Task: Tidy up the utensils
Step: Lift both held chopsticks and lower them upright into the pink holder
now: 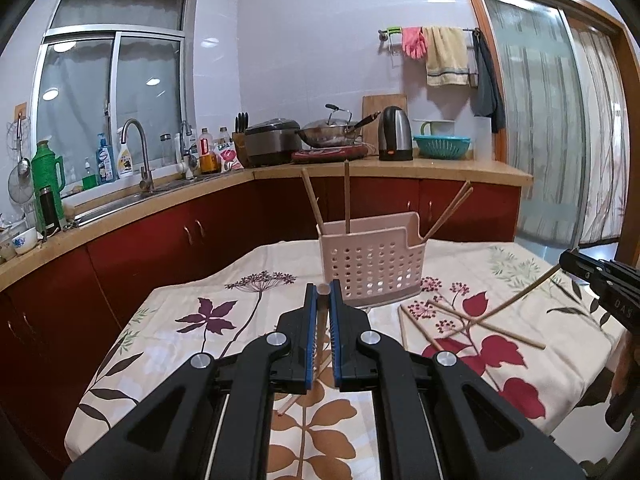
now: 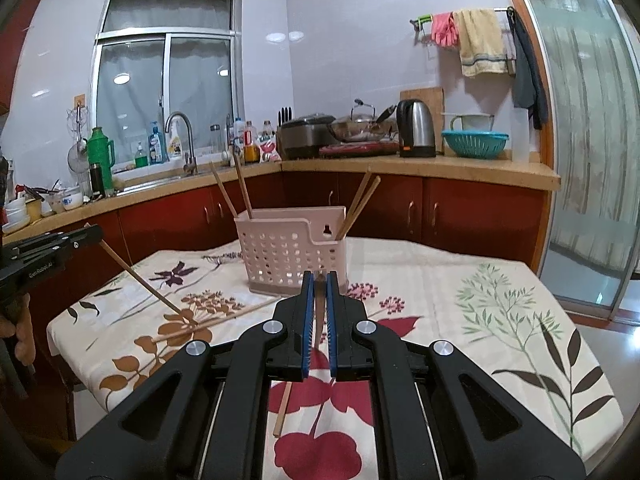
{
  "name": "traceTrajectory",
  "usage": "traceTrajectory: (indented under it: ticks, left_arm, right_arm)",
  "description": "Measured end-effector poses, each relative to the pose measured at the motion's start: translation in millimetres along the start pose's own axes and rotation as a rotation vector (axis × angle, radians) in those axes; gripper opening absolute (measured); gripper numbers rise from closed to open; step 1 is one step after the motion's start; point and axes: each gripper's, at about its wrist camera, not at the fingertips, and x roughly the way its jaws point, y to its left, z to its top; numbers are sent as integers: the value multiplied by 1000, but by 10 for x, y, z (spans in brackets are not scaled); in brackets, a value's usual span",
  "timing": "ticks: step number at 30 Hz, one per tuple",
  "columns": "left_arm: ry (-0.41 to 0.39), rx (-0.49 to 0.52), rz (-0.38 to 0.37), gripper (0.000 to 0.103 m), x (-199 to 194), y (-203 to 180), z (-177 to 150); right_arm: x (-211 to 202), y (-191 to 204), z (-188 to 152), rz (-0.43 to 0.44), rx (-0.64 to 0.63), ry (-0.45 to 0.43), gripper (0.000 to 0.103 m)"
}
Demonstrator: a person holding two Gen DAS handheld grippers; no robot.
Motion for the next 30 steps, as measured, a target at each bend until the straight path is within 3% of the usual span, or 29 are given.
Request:
traceTrajectory:
  ticks: [17, 30]
  left_arm:
    - [-3, -7, -35, 7, 50, -43, 99]
    - [-70, -31, -49, 7, 200, -9, 295]
  right_arm:
    - [74, 20, 132, 8, -7, -7, 6]
    - [299, 76, 277, 26, -34, -10, 6]
